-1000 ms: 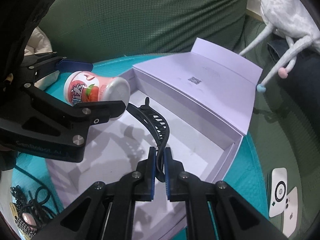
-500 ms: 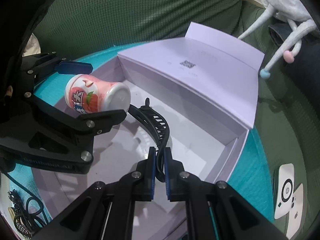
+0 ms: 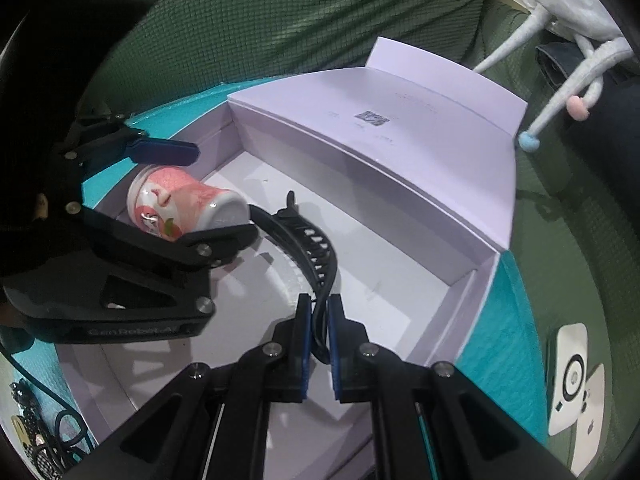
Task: Organize objects
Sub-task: 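Carry the cup and black claw clip with both grippers into the white box, then open both grippers to release the cup and clip inside the box, then withdraw both grippers from the box back toward the accessory pile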
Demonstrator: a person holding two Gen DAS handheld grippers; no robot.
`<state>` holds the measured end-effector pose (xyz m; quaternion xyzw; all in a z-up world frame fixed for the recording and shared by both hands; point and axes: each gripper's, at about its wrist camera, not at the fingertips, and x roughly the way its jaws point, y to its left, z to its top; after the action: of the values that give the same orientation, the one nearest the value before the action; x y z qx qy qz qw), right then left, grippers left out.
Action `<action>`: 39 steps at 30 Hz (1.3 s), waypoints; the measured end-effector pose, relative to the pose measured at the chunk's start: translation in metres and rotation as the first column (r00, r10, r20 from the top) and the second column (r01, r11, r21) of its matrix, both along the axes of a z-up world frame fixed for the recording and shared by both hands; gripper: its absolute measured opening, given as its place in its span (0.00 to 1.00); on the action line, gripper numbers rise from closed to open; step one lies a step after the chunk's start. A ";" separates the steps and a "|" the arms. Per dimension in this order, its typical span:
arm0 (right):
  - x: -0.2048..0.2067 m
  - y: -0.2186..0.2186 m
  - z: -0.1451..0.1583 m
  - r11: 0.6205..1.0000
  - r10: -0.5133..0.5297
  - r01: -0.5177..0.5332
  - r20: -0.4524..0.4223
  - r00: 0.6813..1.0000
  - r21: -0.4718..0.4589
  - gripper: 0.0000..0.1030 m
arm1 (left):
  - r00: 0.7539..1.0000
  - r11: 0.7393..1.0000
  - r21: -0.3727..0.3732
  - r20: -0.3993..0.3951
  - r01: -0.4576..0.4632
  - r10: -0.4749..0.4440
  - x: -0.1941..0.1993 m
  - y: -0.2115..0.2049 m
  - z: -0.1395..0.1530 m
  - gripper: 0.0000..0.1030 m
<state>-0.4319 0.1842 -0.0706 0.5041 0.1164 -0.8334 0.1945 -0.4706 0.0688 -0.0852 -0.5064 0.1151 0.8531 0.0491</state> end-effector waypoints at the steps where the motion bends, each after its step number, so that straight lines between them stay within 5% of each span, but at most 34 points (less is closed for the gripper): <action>1: 0.000 0.000 0.001 1.000 -0.003 0.003 -0.003 1.000 0.003 0.07 | 1.000 1.000 -0.001 -0.007 -0.005 0.005 0.002 -0.001 0.001 0.75; 9: 0.005 0.011 0.028 0.998 -0.056 0.055 -0.050 0.997 -0.012 0.19 | 0.998 1.000 -0.001 -0.056 -0.024 0.024 0.011 -0.002 0.023 0.76; 14: 0.010 0.014 0.046 0.997 -0.076 0.074 -0.069 0.995 -0.029 0.49 | 0.998 0.999 0.008 -0.058 -0.037 0.037 0.019 -0.004 0.035 0.76; 25: 0.030 0.027 0.074 0.992 -0.130 0.128 -0.084 0.988 -0.020 0.52 | 0.991 0.996 0.034 -0.105 -0.076 0.080 0.043 -0.010 0.069 0.78; 39: 0.078 0.026 0.112 0.986 -0.170 0.168 -0.132 0.977 -0.022 0.74 | 0.983 0.992 0.093 -0.155 -0.081 0.095 0.084 -0.017 0.105 0.83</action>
<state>-0.3543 0.2099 0.0416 0.4544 0.0814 -0.8793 0.1176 -0.3864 0.0514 0.0196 -0.4388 0.0593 0.8963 0.0237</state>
